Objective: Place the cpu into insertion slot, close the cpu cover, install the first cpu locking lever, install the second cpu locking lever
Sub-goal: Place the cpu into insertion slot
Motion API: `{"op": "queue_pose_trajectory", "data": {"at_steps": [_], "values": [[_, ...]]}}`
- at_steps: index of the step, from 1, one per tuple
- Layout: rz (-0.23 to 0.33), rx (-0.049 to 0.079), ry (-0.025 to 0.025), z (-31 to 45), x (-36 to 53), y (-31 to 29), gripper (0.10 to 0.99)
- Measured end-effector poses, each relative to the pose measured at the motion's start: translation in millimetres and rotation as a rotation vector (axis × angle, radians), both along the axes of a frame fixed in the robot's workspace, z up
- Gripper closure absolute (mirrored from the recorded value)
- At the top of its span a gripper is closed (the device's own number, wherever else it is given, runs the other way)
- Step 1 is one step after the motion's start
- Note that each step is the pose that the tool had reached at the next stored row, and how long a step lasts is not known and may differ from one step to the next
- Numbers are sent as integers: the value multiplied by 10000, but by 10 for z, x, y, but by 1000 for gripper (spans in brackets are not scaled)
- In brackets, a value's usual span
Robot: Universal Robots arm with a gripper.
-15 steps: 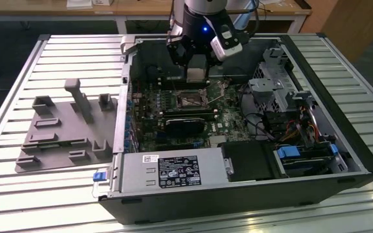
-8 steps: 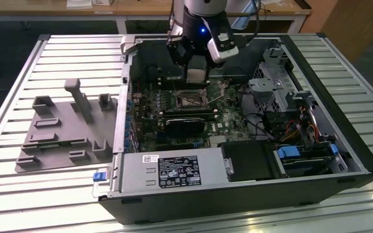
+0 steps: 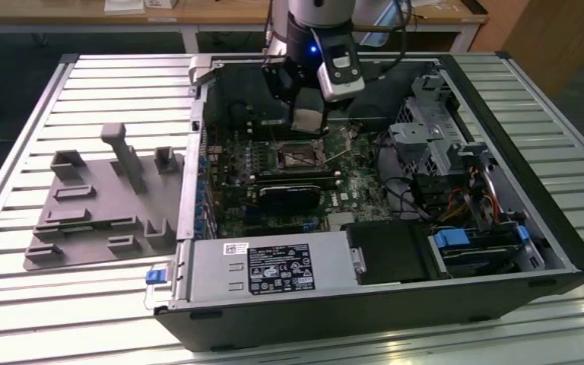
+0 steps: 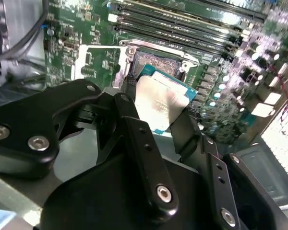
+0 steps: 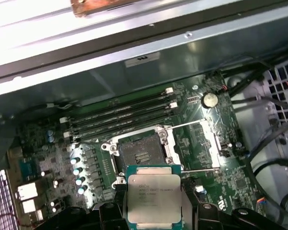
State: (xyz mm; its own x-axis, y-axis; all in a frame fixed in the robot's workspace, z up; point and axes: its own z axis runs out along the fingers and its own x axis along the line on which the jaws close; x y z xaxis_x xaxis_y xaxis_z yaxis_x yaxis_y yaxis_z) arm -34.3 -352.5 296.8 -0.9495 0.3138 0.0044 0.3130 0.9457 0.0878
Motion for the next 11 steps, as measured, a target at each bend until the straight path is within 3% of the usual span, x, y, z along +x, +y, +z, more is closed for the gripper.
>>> {"op": "queue_pose_trajectory", "data": {"at_steps": [11], "values": [[-1456,-1,1,-33,-35,1,553]]}}
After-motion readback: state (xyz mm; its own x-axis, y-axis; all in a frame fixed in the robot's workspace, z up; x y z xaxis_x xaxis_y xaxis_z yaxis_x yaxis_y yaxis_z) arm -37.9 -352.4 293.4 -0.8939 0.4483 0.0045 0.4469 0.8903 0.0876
